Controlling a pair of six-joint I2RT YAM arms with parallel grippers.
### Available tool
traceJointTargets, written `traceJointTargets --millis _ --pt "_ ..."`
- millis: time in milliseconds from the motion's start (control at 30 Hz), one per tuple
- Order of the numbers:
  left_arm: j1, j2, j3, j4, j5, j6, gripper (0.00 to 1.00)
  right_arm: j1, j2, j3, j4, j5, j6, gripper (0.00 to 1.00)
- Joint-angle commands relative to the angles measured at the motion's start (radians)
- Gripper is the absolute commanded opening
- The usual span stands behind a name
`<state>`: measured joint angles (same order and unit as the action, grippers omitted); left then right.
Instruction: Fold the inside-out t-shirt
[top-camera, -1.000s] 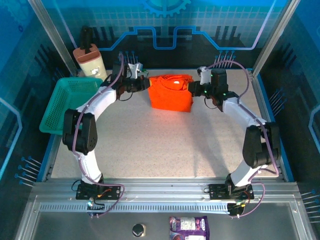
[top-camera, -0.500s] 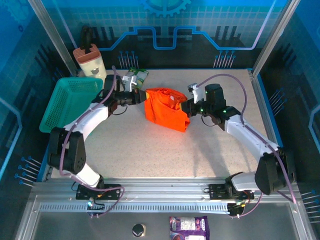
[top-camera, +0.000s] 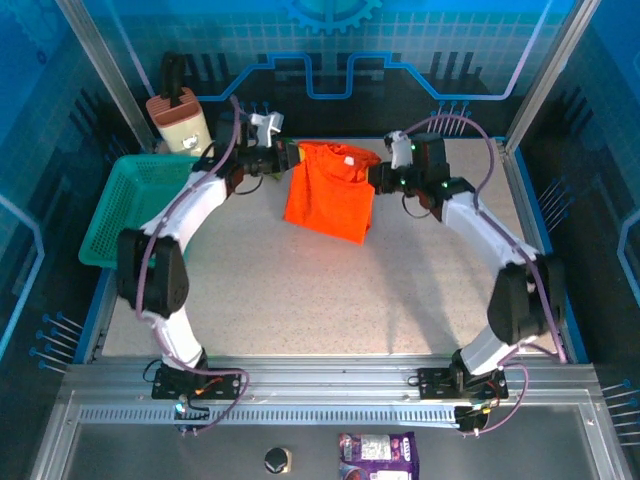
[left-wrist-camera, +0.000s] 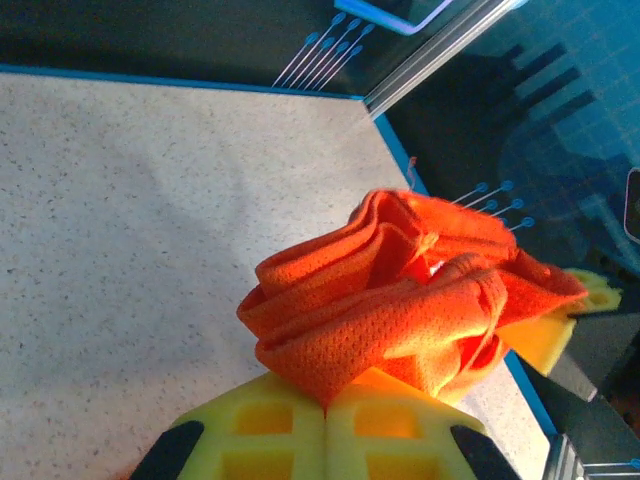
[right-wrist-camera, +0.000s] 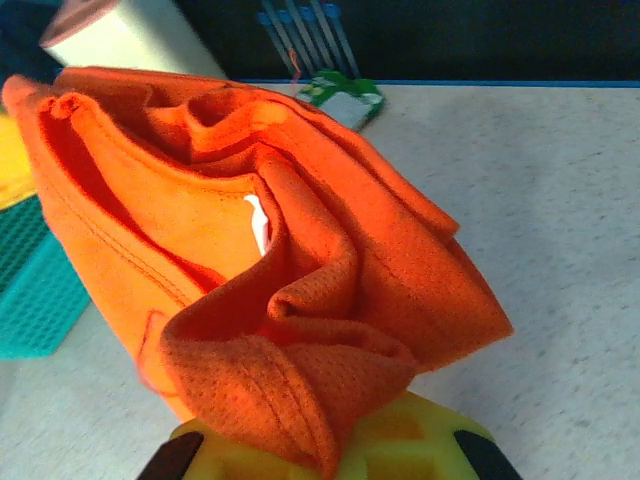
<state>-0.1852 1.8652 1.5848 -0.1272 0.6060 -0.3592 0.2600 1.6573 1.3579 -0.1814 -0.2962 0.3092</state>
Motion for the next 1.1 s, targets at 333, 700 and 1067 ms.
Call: traceJointTargets --millis 333,700,1067 --pt "0.013 0.084 -0.017 0.127 0.106 0.025 0.00 -0.045 0.088 0.006 0.091 -0.220 -0.213 0.00" --pt "0.013 -0.207 -0.625 0.457 0.106 -0.091 0.00 0.112 -0.126 -0.350 0.010 -0.249 -0.288 0.00" --pt "0.013 -0.372 -0.872 0.401 0.057 -0.083 0.00 0.214 -0.234 -0.580 0.026 -0.194 -0.154 0.00"
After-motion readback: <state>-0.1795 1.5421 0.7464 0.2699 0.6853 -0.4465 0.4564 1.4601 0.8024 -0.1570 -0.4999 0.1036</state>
